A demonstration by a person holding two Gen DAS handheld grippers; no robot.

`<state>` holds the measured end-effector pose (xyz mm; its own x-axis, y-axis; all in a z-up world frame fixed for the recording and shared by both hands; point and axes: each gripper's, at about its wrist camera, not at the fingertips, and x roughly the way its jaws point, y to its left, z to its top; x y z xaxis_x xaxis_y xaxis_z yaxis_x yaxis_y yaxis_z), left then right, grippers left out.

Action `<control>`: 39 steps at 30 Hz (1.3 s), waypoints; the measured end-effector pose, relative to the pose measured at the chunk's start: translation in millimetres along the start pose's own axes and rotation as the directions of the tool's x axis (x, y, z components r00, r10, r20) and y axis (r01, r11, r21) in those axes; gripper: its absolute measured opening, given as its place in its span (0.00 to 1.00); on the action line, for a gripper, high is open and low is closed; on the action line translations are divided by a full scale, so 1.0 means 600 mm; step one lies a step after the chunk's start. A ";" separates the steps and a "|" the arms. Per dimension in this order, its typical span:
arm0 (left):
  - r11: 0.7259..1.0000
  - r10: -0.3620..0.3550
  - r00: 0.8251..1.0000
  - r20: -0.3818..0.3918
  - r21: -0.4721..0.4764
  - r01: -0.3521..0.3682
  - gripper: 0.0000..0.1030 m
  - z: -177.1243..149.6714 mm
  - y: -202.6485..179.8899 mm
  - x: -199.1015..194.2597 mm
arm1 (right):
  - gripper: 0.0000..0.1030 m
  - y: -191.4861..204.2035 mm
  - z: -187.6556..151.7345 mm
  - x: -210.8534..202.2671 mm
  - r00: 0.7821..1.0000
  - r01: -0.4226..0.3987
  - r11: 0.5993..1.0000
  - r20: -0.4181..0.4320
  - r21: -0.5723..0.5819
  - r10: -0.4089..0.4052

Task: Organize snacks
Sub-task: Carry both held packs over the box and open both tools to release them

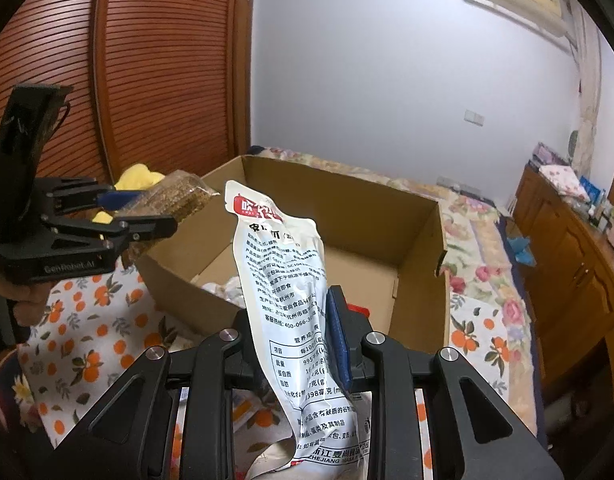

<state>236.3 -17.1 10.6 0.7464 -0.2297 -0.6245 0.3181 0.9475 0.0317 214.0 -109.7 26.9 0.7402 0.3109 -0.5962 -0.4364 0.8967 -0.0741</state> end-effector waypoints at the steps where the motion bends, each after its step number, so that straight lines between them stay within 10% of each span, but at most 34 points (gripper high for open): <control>1: 1.000 0.000 1.000 -0.007 -0.003 0.000 0.40 0.003 0.000 0.007 | 0.24 -0.004 0.004 0.006 1.000 -0.002 1.000 -0.008 0.003 0.002; 39: 1.000 -0.017 1.000 -0.005 -0.010 0.016 0.59 0.007 0.000 0.018 | 0.26 -0.030 0.033 0.172 0.983 0.027 0.998 -0.180 0.051 -0.017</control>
<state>246.8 -20.7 7.3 0.7383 -0.2442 -0.6287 0.3246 0.9458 0.0137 308.4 -87.4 -17.5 0.6431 0.2335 -0.7293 -0.3900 0.9195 -0.0495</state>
